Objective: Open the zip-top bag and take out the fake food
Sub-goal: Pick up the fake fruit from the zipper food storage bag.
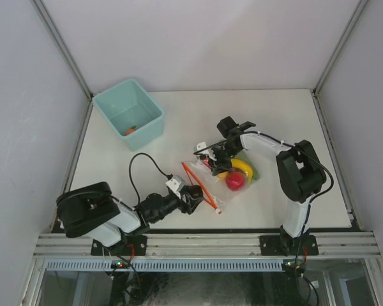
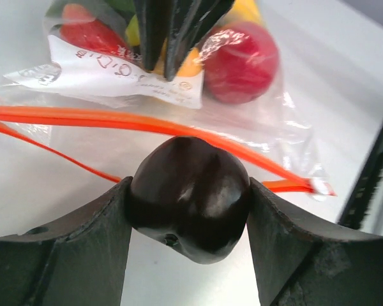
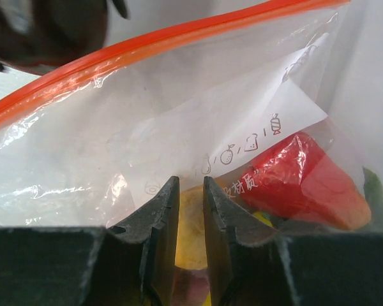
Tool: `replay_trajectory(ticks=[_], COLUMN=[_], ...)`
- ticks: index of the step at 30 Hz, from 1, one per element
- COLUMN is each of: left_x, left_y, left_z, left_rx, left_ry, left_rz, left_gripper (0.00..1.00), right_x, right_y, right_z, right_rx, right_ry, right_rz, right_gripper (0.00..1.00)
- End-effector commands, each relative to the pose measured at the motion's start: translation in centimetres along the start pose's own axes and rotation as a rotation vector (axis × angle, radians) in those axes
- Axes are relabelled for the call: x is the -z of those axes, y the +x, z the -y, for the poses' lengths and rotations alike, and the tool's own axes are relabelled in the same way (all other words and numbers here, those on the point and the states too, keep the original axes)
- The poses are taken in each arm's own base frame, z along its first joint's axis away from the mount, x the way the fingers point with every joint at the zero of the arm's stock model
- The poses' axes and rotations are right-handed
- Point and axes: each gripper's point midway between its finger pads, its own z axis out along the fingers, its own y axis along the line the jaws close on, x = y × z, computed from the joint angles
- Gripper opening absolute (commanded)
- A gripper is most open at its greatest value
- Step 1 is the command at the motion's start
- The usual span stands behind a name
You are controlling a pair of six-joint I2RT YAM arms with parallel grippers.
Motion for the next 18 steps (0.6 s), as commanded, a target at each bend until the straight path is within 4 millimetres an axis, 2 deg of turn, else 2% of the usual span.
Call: replay_trajectory(ticks=[1, 5, 11, 18], left_x=[0.8, 1.2, 1.7, 2.0], left_y=[-0.7, -0.6, -2.1, -6.5], left_z=[1.7, 1.6, 1.1, -0.4], left_rx=[0.159, 0.221, 0.318, 0.437], left_ry=[0.082, 0.088, 0.094, 0.061], left_rz=[-0.03, -0.1, -0.197, -0.181], left_gripper=[0.05, 0.04, 0.04, 0.03], right_x=[1.6, 2.6, 4.0, 6.0], right_y=[0.4, 0.2, -1.7, -4.3], right_z=[1.3, 1.1, -0.4, -1.9], right_rx=[-0.03, -0.033, -0.003, 0.023], right_ry=[0.083, 0.081, 0.063, 0.083], right_rz=[-0.021, 0.017, 0.078, 0.139], right_gripper=[0.22, 0.22, 0.26, 0.32])
